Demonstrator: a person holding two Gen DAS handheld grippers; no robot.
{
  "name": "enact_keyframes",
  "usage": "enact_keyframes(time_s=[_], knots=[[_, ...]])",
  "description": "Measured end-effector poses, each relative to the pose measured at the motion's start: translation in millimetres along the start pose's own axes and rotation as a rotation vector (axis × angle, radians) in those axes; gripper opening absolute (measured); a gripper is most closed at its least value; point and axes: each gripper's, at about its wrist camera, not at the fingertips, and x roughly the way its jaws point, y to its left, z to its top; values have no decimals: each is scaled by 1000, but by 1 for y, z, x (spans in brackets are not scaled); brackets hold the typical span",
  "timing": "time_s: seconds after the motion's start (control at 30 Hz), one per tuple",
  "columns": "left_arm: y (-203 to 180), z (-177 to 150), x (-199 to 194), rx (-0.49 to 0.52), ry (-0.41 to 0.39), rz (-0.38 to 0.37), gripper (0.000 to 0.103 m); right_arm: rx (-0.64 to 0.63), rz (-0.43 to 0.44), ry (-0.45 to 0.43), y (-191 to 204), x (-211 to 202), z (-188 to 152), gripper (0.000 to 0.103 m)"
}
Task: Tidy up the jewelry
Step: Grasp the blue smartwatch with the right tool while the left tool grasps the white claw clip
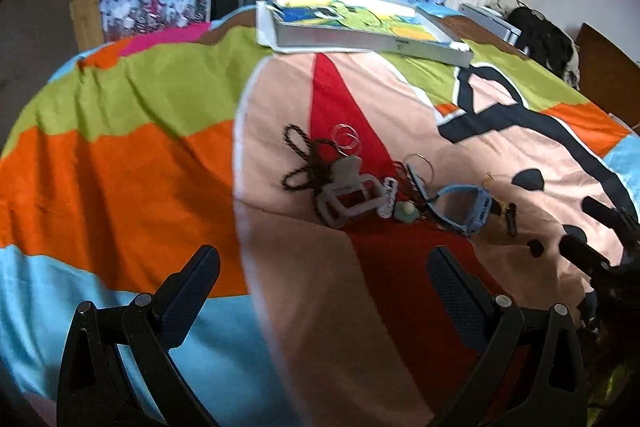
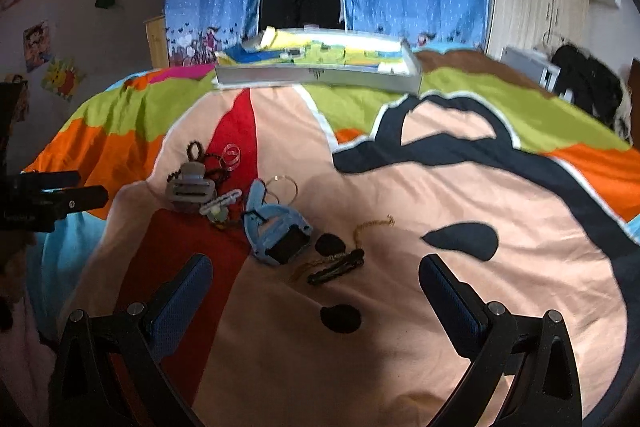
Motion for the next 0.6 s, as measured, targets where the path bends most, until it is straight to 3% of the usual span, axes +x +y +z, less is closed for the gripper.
enact_keyframes(time_s=[0.23, 0.43, 0.6], knots=[[-6, 4, 17, 54, -23, 23, 101, 19, 61, 56, -12, 21, -4, 103], [1, 12, 36, 27, -39, 5, 101, 89, 141, 88, -21, 38, -1, 103], [2, 19, 50, 20, -38, -15, 97, 77, 172, 84, -16, 45, 4, 102]])
